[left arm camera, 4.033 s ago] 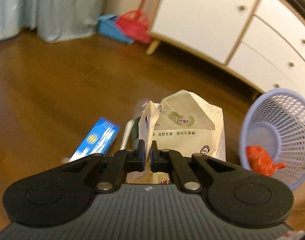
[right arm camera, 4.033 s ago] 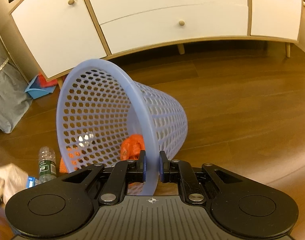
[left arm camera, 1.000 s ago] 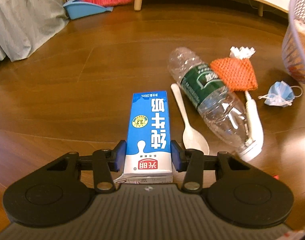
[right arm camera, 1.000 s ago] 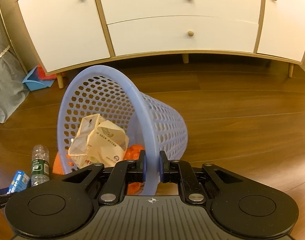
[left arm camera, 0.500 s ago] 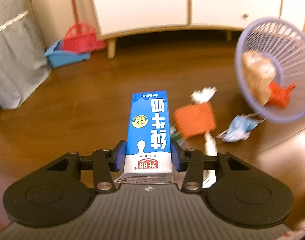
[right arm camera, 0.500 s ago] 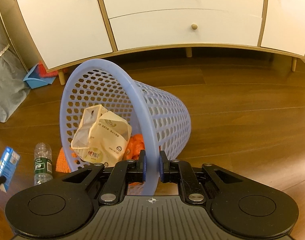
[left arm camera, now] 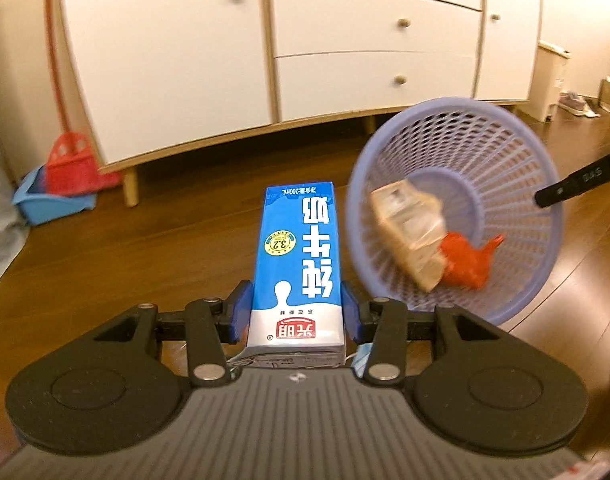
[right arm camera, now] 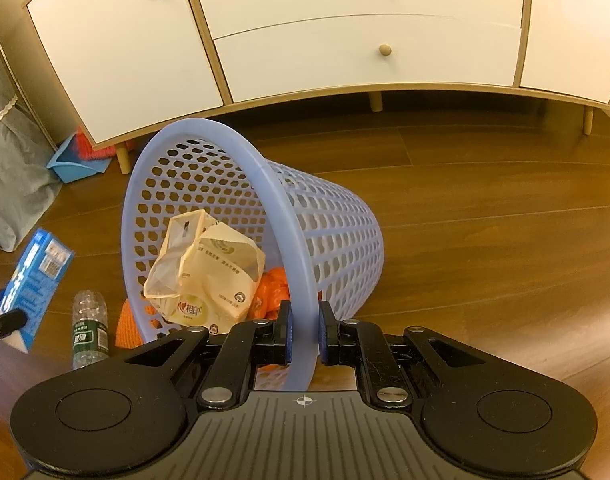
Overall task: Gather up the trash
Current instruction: 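Drop the milk carton into the wastebasket with the left gripper, then move the left gripper toward the red bottle cap, then grasp the red bottle cap with the left gripper, then drop the red cap into the held wastebasket with the left gripper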
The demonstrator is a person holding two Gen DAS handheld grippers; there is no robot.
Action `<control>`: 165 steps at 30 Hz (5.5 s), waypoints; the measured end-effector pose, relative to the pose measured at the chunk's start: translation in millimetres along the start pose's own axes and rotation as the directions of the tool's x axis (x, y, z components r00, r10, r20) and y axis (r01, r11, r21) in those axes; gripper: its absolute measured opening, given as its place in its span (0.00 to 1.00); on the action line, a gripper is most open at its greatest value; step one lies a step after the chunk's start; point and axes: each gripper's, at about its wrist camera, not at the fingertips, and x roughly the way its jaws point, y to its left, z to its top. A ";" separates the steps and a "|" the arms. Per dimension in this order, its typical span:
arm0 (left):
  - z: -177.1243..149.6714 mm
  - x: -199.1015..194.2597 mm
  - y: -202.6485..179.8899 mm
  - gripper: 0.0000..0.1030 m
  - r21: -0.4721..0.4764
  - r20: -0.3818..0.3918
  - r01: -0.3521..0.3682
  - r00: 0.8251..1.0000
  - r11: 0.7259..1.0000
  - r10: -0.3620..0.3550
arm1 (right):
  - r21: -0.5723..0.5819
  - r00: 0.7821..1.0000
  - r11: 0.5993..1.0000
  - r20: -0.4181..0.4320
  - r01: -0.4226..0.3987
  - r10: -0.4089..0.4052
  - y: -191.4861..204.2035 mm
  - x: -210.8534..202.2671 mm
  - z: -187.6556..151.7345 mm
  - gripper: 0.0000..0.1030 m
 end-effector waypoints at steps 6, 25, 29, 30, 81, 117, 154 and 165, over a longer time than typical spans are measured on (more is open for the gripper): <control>15.9 15.7 -31.3 0.40 0.051 0.018 0.074 0.997 0.996 -0.075 | 0.017 1.000 1.000 -0.002 -0.002 0.002 -2.5 -0.7 0.6 0.08; 41.3 42.5 -66.7 0.60 -0.007 0.056 0.092 0.994 0.996 -0.092 | 0.041 1.000 0.999 -0.005 -0.003 0.003 -4.0 0.5 2.0 0.08; 25.6 29.8 -42.5 0.60 -0.033 0.018 0.046 0.999 0.998 -0.046 | 0.057 1.000 0.998 -0.011 -0.002 0.002 -5.8 0.7 2.7 0.08; 20.3 26.7 -37.1 0.60 -0.034 0.005 0.034 0.999 0.999 -0.034 | 0.057 1.000 0.998 -0.011 -0.002 0.002 -5.3 0.5 2.4 0.08; -165.7 34.7 -57.0 0.50 -0.096 -0.425 0.063 0.900 0.993 -0.098 | 0.076 0.998 0.996 -0.006 0.055 -0.055 -17.8 -20.7 -2.9 0.08; -75.3 31.4 -67.8 0.27 -0.024 -0.218 0.051 0.974 0.998 -0.055 | 0.089 0.998 0.994 -0.023 0.064 -0.062 -20.8 -30.1 -5.3 0.08; 27.2 51.4 -104.1 0.28 0.023 0.047 0.183 0.982 0.983 -0.184 | 0.094 0.998 0.994 -0.025 0.060 -0.058 -24.3 -29.8 -4.6 0.08; 44.8 60.6 -122.5 0.40 0.009 0.075 0.199 0.977 0.980 -0.199 | 0.086 0.998 0.994 -0.026 0.061 -0.059 -22.1 -29.4 -4.3 0.08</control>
